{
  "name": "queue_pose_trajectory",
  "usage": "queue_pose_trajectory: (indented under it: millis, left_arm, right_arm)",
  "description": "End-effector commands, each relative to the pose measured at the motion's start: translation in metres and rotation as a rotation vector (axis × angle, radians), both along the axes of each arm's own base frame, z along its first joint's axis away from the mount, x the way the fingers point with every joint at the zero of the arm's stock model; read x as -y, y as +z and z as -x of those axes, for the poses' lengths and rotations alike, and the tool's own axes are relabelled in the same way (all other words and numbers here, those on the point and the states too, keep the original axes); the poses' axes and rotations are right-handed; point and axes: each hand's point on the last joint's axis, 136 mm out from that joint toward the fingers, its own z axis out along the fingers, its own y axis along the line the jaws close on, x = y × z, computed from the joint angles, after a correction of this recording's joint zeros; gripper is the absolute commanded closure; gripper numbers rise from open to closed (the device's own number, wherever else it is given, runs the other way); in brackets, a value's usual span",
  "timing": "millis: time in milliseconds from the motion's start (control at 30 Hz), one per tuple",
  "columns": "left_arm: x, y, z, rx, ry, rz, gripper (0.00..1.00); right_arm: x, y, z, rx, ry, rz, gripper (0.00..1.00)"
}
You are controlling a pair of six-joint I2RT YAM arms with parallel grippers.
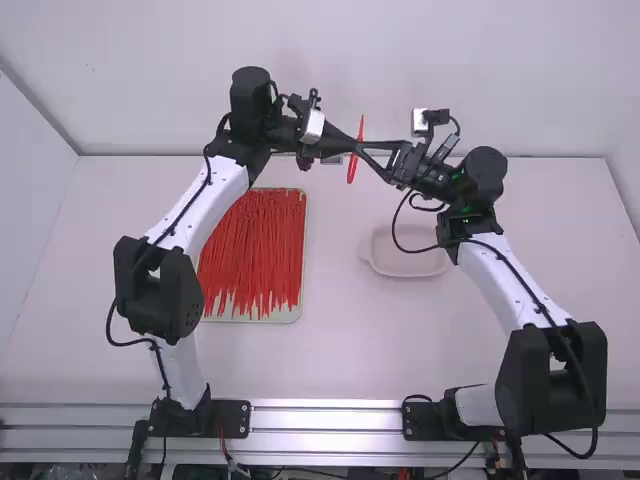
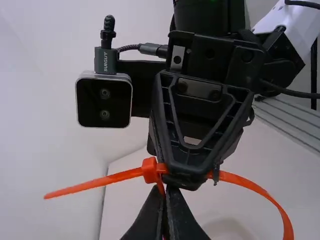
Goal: Fasten the cable tie
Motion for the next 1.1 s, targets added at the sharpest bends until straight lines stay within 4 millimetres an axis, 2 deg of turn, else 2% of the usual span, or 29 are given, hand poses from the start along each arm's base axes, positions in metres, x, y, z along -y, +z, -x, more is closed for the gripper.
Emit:
queue_pose_trajectory:
  millis: [0, 33, 67, 100, 133, 167, 233, 400, 467, 567, 633, 767, 967, 1067]
  left_arm:
    - [0.0, 0.003, 0.022, -0.024, -0.117, 0.004, 0.98]
    - [-0.003, 0.003, 0.02, -0.024, -0.11, 0.004, 0.98]
    - [-0.005, 0.004, 0.018, -0.028, -0.104, 0.003, 0.98]
    - [-0.005, 0.004, 0.018, -0.028, -0.104, 0.003, 0.98]
    - [-0.006, 0.004, 0.017, -0.029, -0.101, 0.003, 0.98]
    - [-0.006, 0.004, 0.017, -0.03, -0.101, 0.003, 0.98]
    - [-0.004, 0.003, 0.018, -0.047, -0.106, -0.001, 0.98]
    - [-0.008, -0.002, 0.017, -0.111, -0.098, -0.013, 0.98]
    - [-0.007, -0.004, 0.017, -0.126, -0.099, -0.016, 0.98]
    - [-0.007, -0.008, 0.018, -0.132, -0.098, -0.017, 0.98]
    - [-0.008, -0.012, 0.018, -0.14, -0.095, -0.02, 0.98]
    - [-0.008, -0.024, 0.022, -0.159, -0.092, -0.026, 0.98]
    - [-0.002, -0.034, 0.032, -0.168, -0.112, -0.031, 0.98]
    - [0.0, -0.035, 0.034, -0.179, -0.118, -0.034, 0.98]
  right_arm:
    - [0.013, -0.003, -0.015, 0.009, -0.084, -0.003, 0.96]
    - [0.012, -0.003, -0.014, 0.009, -0.076, -0.001, 0.92]
    - [0.011, -0.004, -0.012, 0.021, -0.062, 0.008, 0.78]
    - [0.011, -0.004, -0.012, 0.021, -0.062, 0.008, 0.78]
    - [0.011, -0.004, -0.01, 0.03, -0.056, 0.015, 0.67]
    - [0.012, -0.004, -0.01, 0.029, -0.054, 0.015, 0.65]
    - [0.012, -0.005, -0.009, 0.024, -0.042, 0.017, 0.52]
    - [0.02, -0.017, -0.015, -0.054, -0.06, 0.026, 0.42]
    - [0.023, -0.026, -0.018, -0.072, -0.071, 0.047, 0.33]
    - [0.026, -0.043, -0.02, -0.111, -0.073, 0.089, 0.01]
    - [0.028, -0.047, -0.02, -0.133, -0.074, 0.096, 0.02]
    - [0.026, -0.044, -0.014, -0.11, -0.034, 0.096, 0.01]
    - [0.013, -0.042, -0.008, -0.098, -0.007, 0.096, 0.0]
    - [0.009, -0.041, -0.007, -0.101, 0.001, 0.091, 0.08]
